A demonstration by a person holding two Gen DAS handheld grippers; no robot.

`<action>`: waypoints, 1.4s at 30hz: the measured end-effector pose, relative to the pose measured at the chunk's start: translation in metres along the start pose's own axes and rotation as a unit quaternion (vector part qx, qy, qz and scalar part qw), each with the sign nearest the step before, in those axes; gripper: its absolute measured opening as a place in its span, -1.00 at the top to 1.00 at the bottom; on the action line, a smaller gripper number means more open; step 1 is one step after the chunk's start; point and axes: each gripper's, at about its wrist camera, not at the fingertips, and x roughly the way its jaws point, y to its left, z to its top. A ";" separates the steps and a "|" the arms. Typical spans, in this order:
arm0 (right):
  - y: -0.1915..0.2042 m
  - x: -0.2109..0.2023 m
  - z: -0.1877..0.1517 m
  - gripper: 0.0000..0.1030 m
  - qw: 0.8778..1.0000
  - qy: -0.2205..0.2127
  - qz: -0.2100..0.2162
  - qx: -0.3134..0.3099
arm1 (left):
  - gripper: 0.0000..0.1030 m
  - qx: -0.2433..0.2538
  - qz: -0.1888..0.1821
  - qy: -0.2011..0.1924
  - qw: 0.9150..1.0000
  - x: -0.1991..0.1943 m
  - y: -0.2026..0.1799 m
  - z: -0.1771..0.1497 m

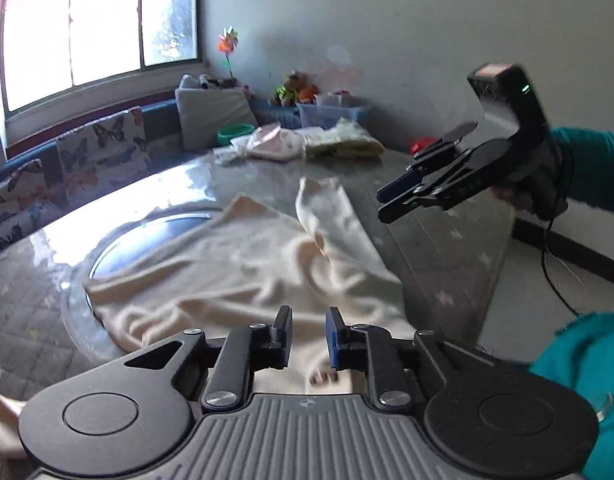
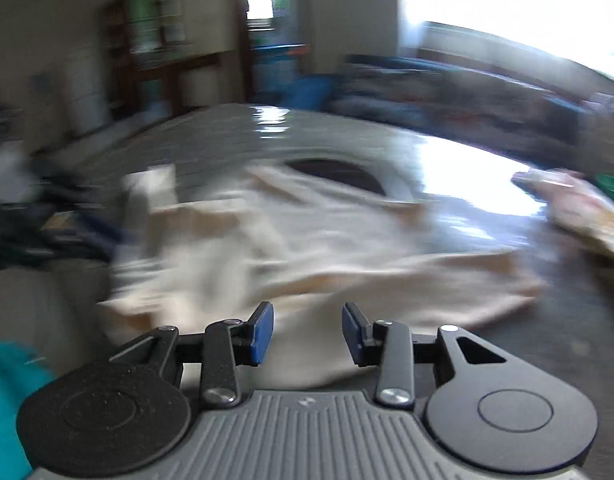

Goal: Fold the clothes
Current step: 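Release the shirt and lift the right gripper away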

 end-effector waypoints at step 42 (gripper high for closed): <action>-0.132 0.042 -0.008 0.89 0.943 0.004 -0.316 0.107 | 0.28 -0.019 -0.092 0.068 0.993 0.104 -0.040 0.002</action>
